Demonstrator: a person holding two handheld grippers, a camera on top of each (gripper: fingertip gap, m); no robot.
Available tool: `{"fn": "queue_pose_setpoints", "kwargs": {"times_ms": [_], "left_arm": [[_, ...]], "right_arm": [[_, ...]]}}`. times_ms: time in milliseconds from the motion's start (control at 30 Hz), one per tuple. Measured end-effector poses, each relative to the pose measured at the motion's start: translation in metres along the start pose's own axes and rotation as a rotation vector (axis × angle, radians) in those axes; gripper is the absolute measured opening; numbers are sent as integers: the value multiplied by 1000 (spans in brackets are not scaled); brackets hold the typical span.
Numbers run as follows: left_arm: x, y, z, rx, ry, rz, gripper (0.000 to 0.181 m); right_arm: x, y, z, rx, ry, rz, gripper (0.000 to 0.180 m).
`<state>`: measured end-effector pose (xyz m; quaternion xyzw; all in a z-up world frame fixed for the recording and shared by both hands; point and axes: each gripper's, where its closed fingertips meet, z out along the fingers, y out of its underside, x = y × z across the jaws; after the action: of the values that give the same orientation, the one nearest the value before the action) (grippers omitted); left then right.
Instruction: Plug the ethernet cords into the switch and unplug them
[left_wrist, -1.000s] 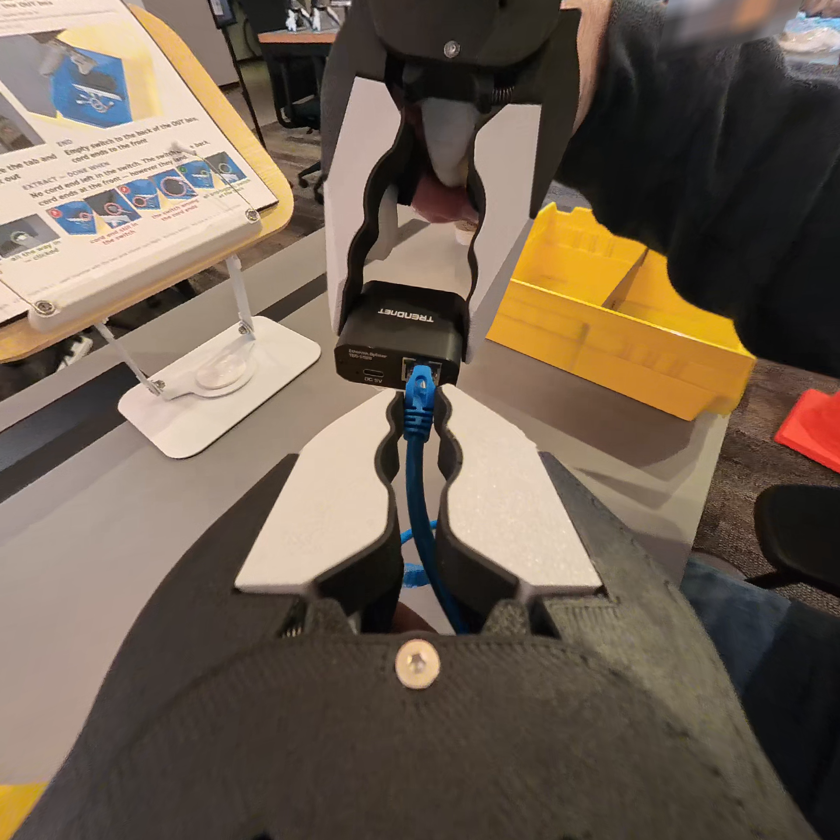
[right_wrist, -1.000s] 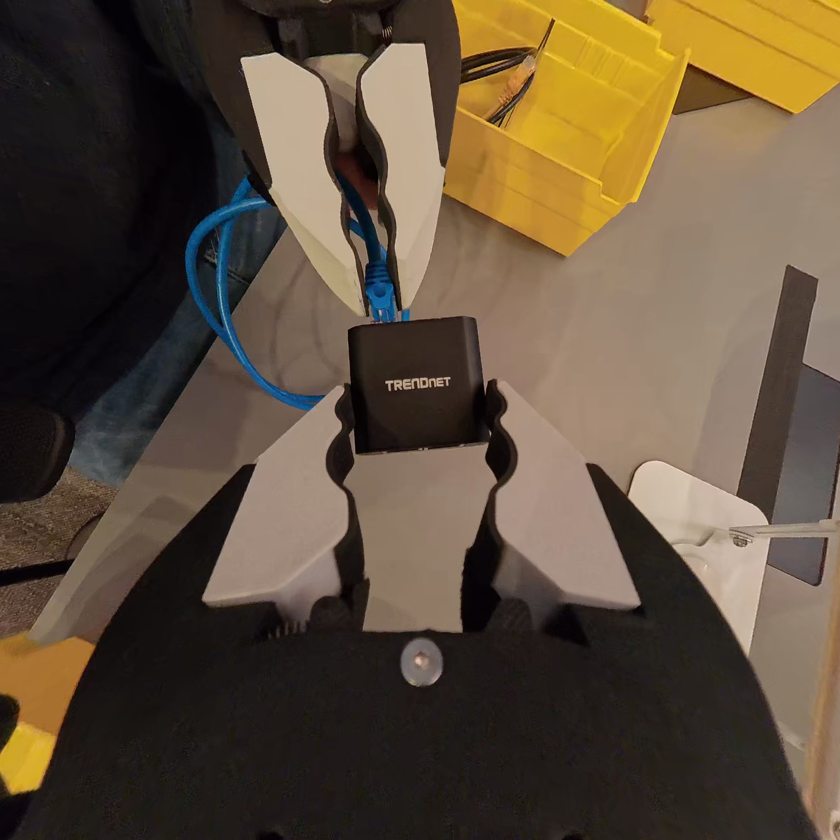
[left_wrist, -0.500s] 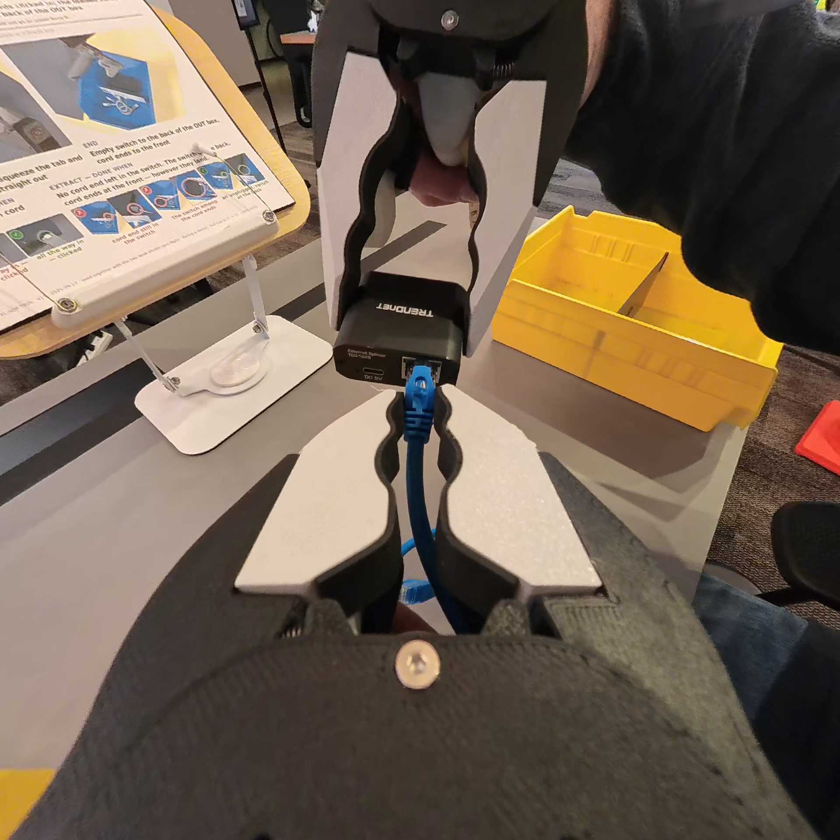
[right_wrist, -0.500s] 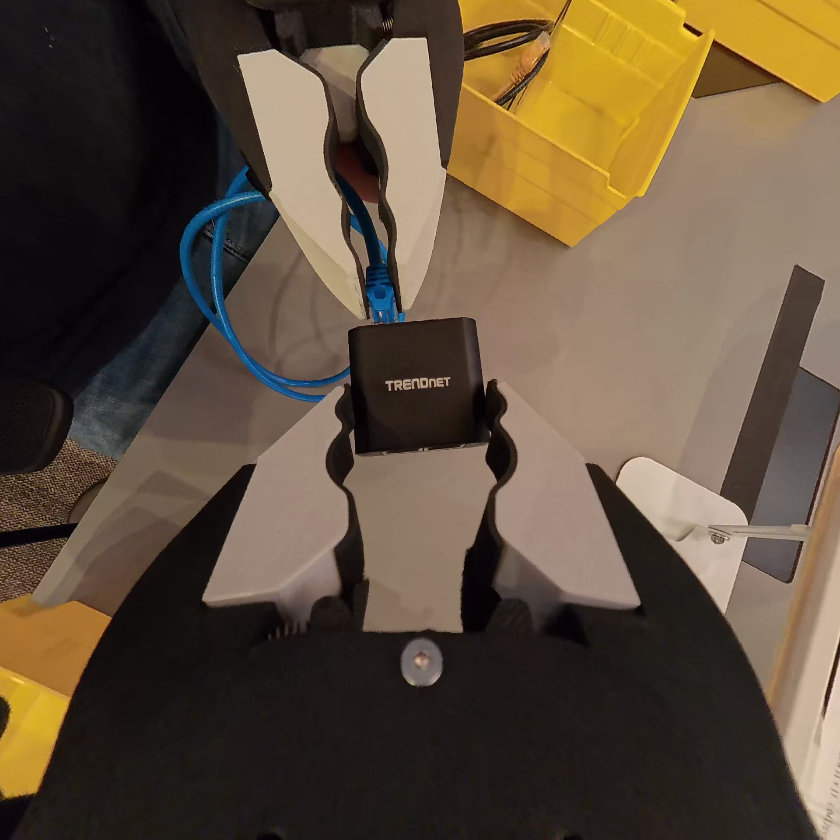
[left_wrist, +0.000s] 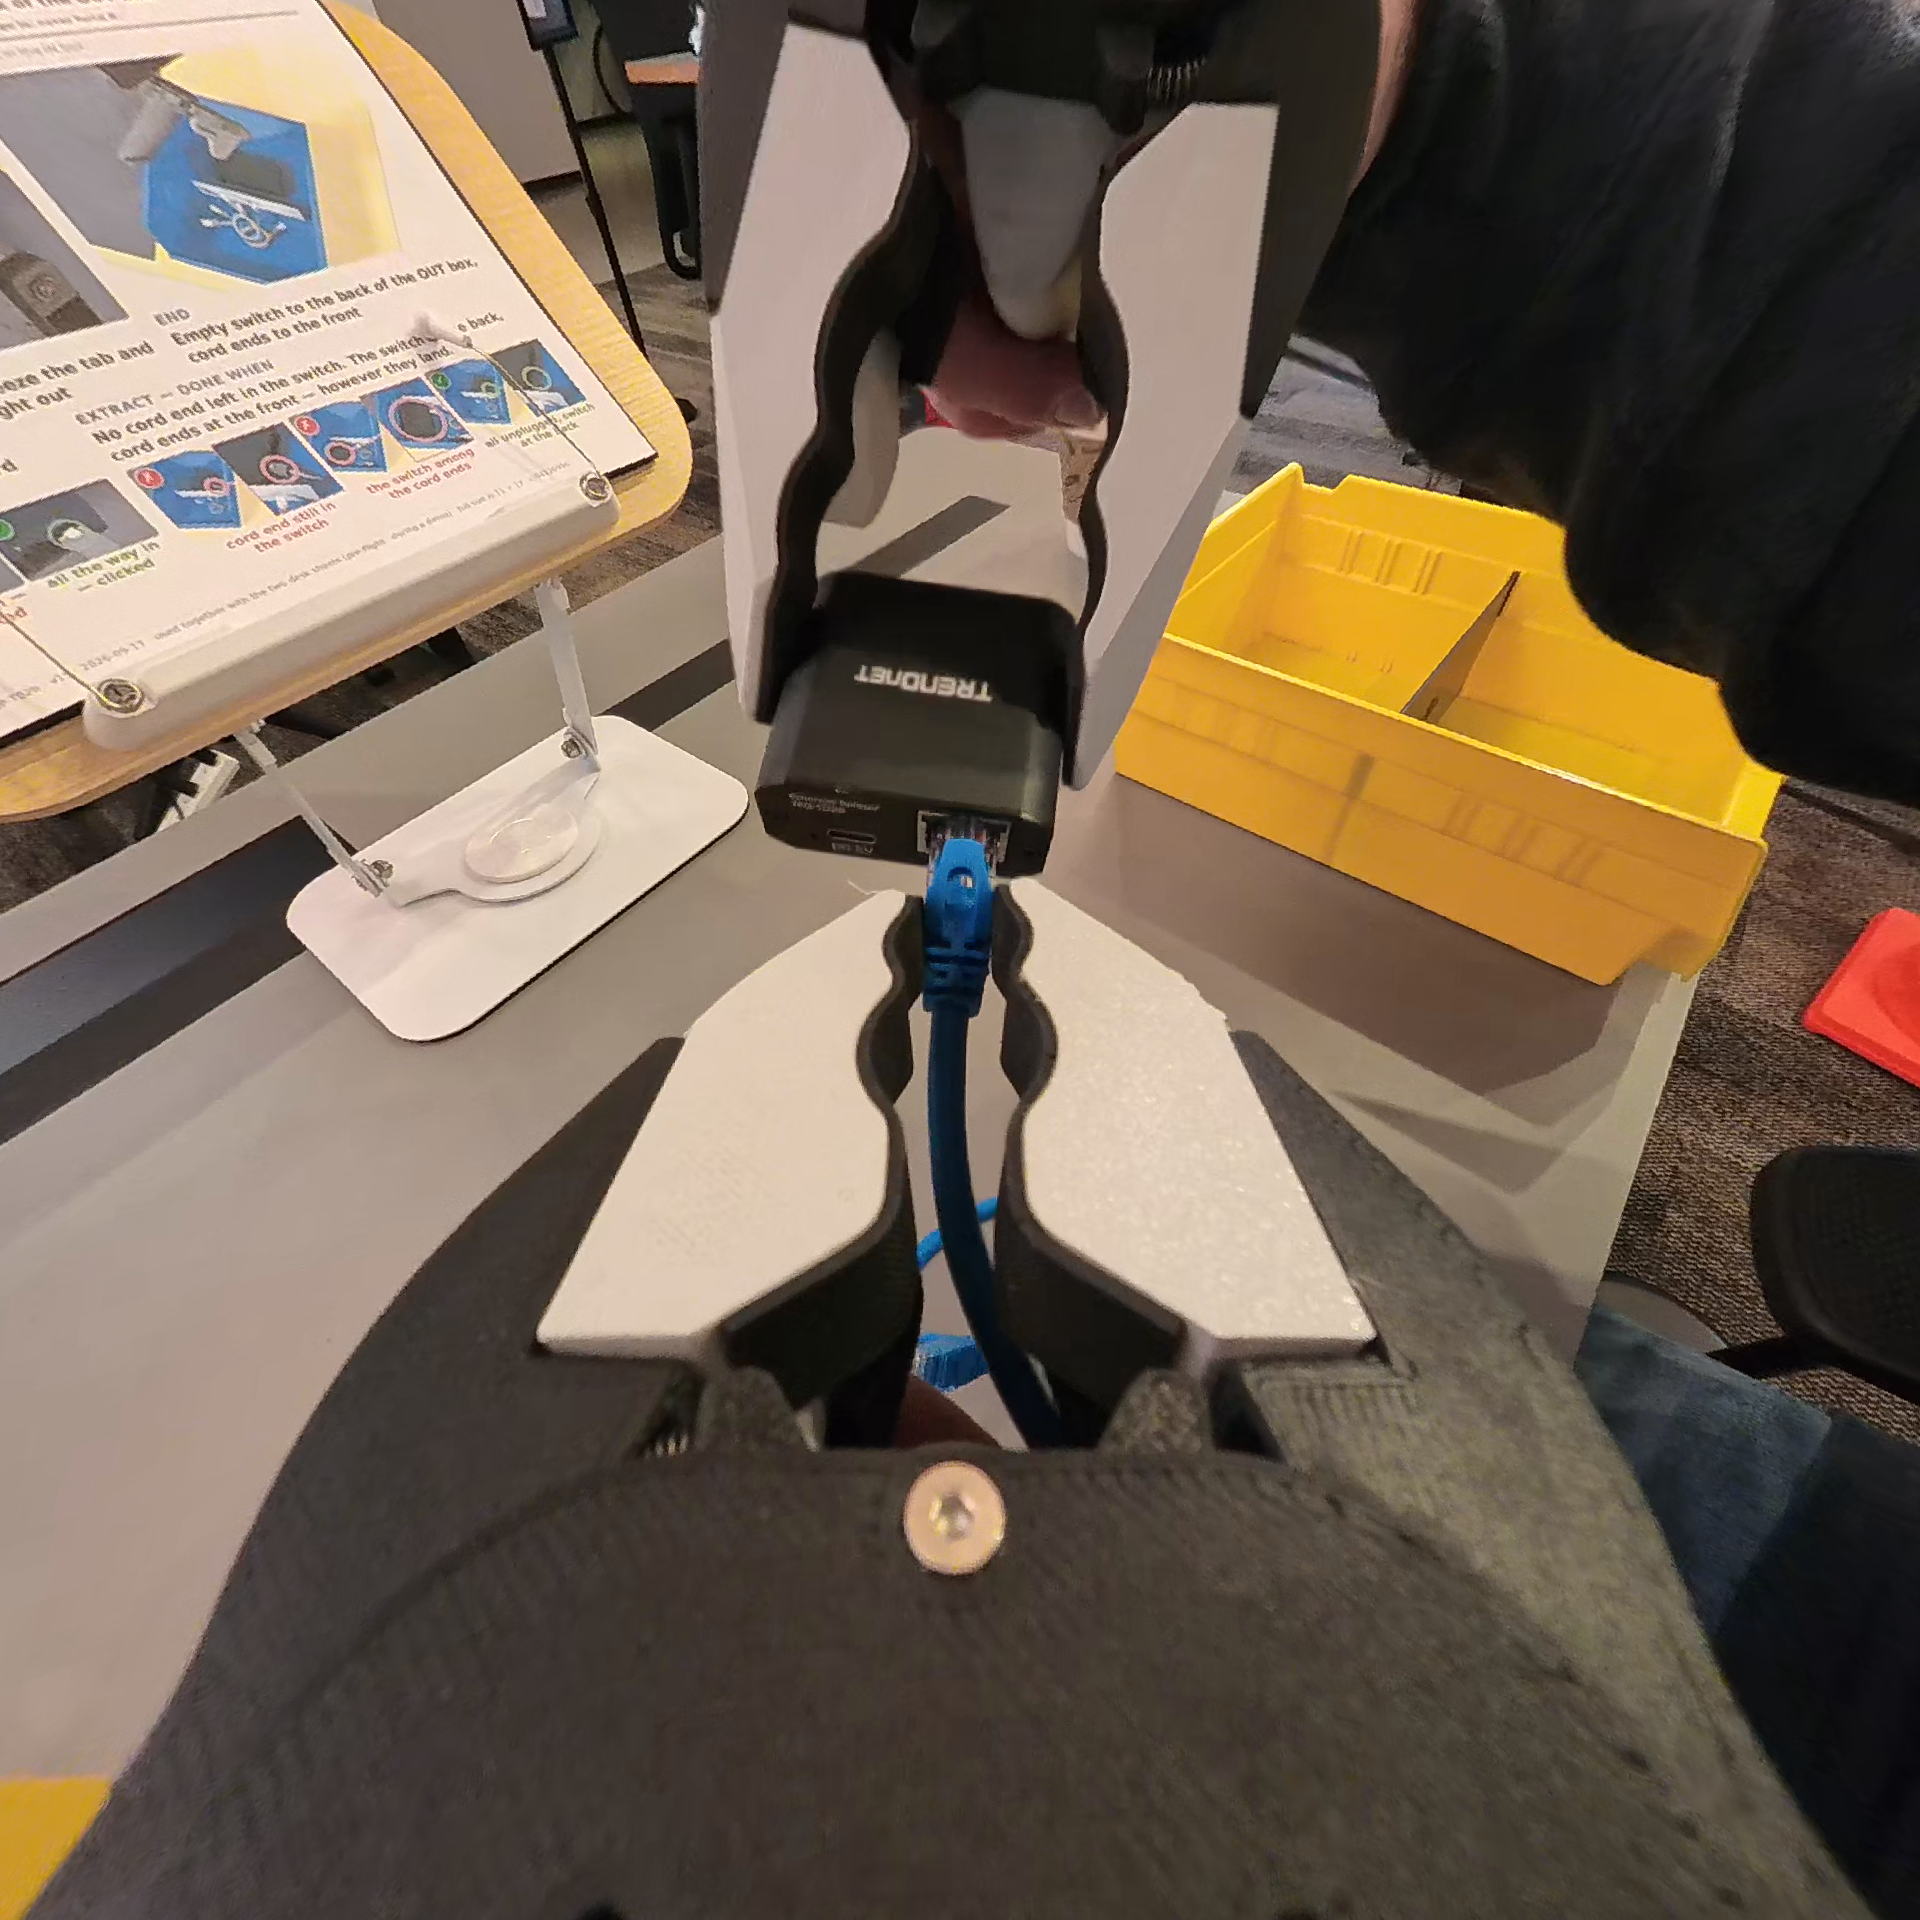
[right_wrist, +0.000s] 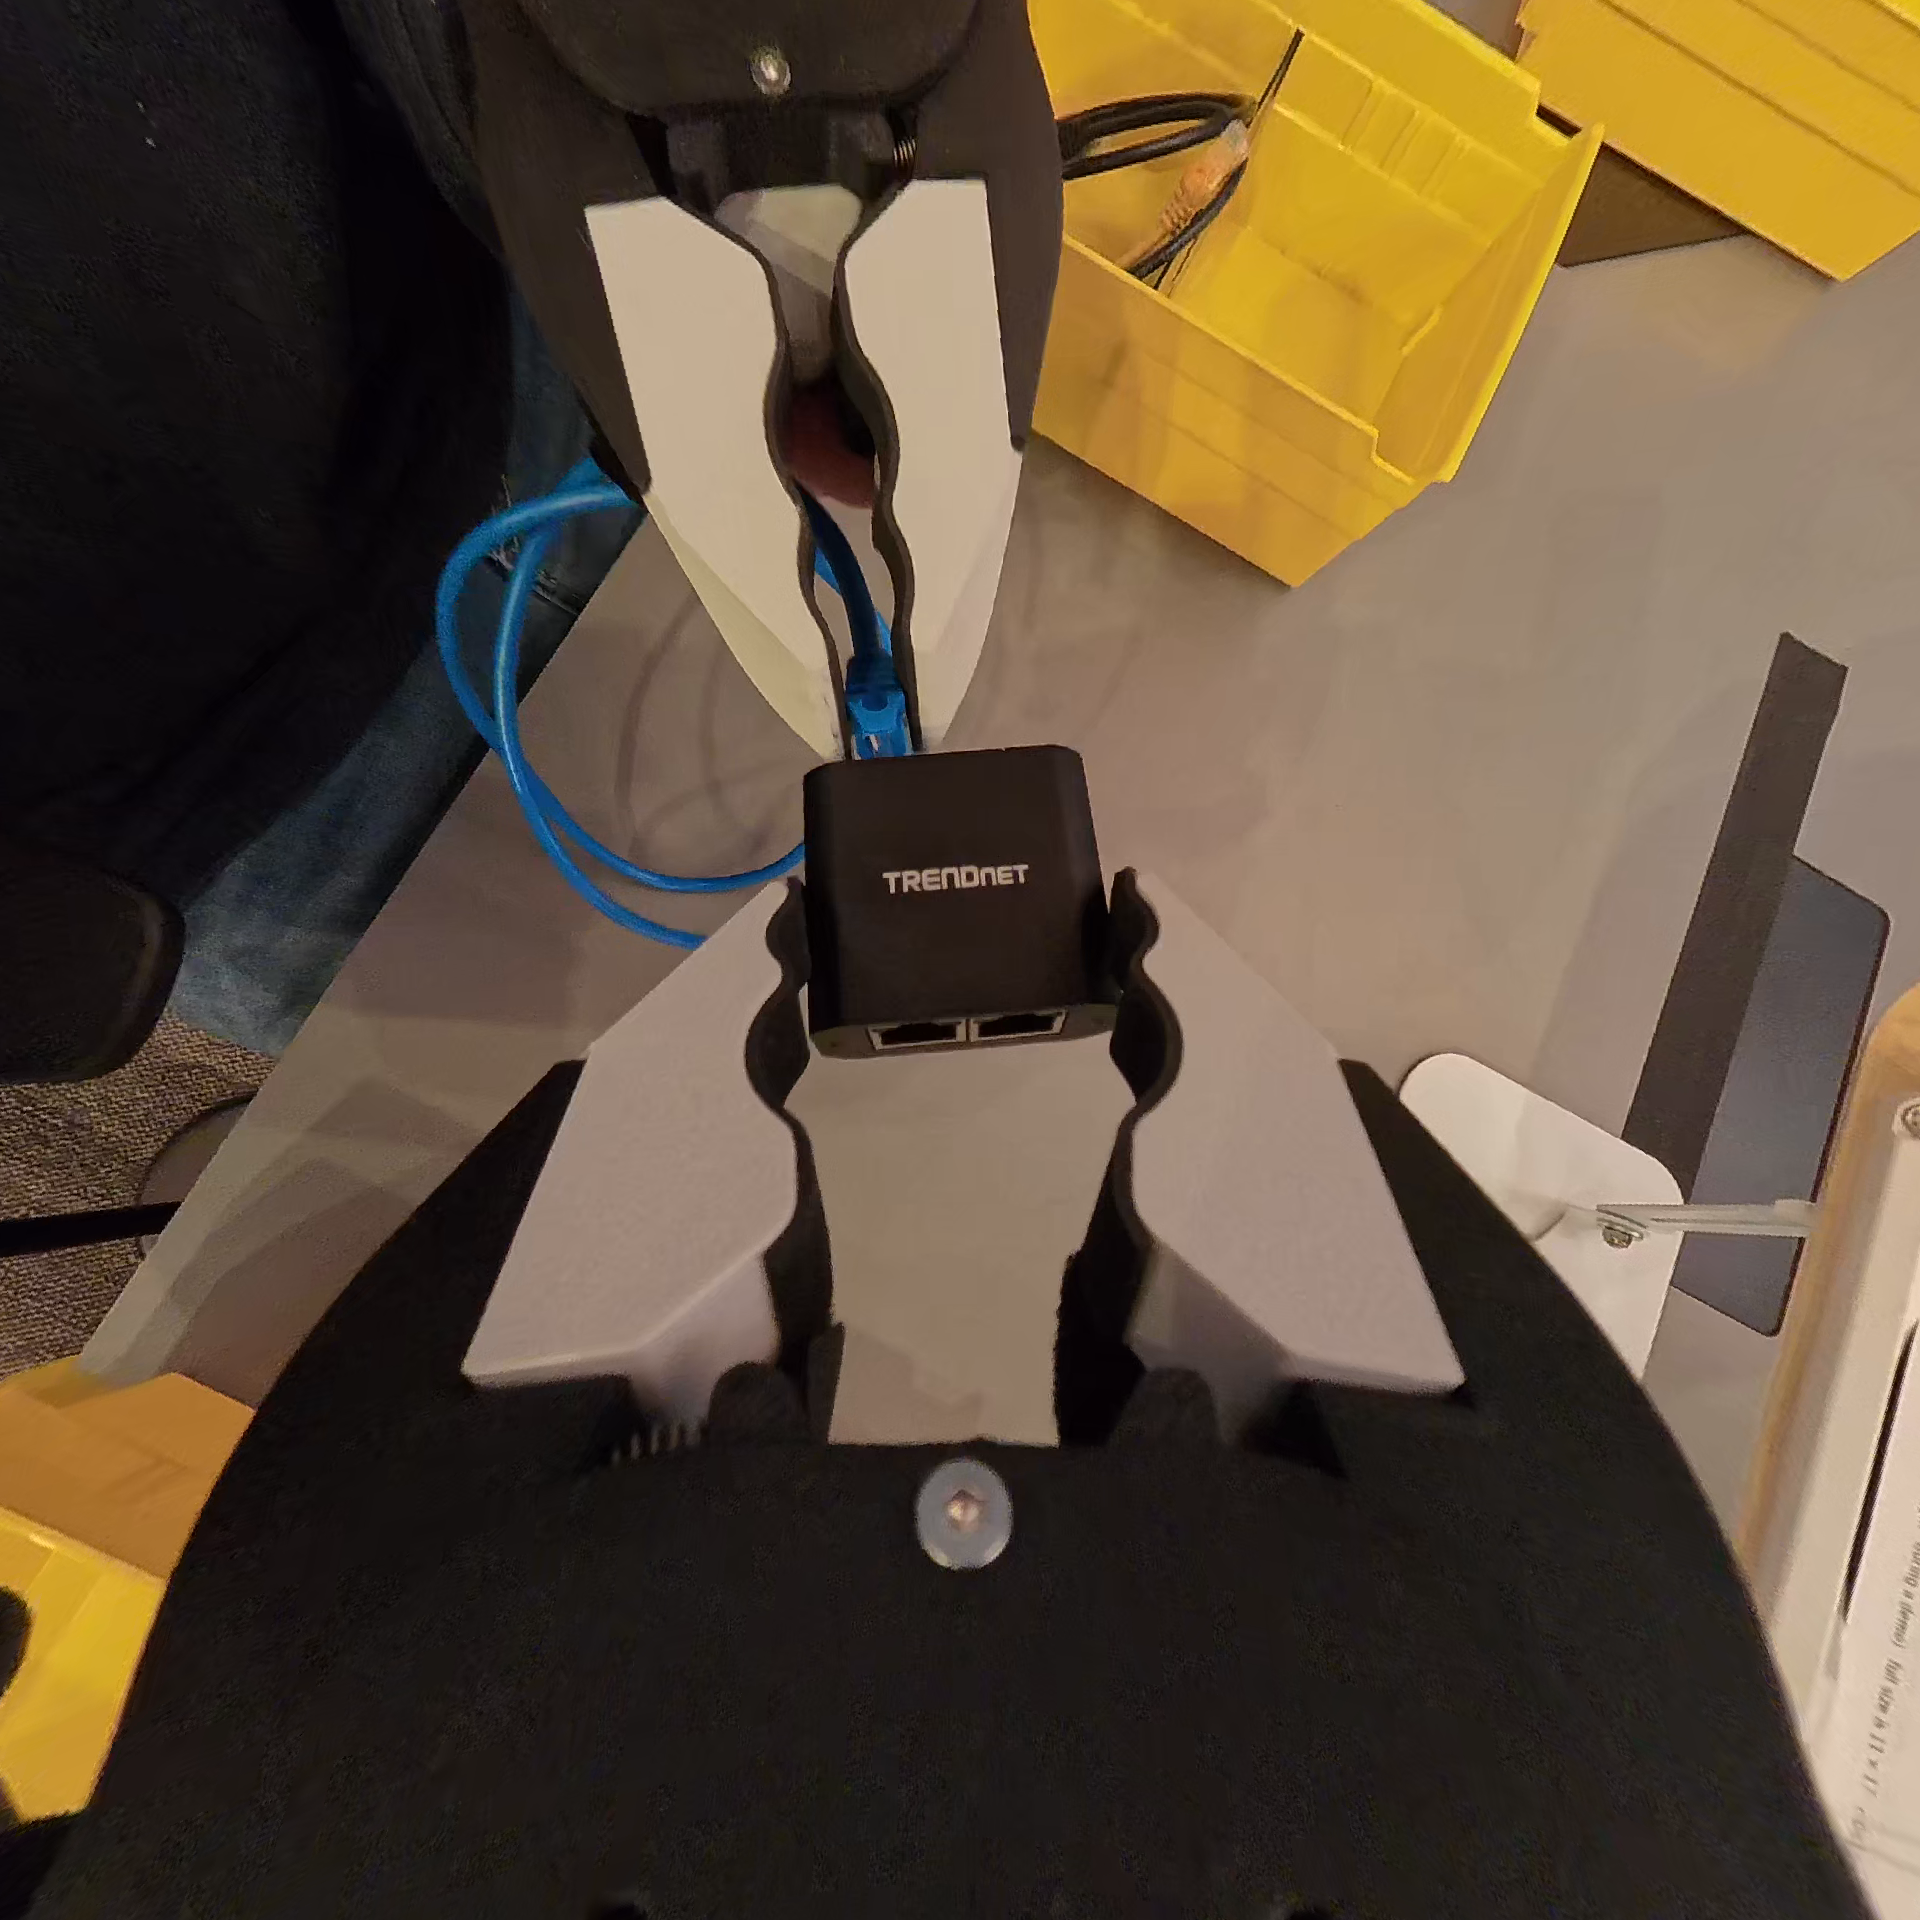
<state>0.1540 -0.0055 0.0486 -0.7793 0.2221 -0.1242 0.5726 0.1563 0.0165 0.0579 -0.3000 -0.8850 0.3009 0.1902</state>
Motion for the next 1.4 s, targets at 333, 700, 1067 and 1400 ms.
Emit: {"fn": "queue_pose_setpoints", "kwargs": {"times_ms": [333,700,1067,1400], "left_arm": [[-1,2,2,29,24,-38,12],[-1,-5,1,113,5,-60,12],[-25,34,4,136,-25,-111,12],[-12,19,0,187,-2,-97,12]], "right_arm": [[0,-13,-4,39,-5,-12,56],[4,-24,-5,196,-18,44,0],[23,32,-5,209,273,379,46],[6,2,7,424,138,299,88]]}}
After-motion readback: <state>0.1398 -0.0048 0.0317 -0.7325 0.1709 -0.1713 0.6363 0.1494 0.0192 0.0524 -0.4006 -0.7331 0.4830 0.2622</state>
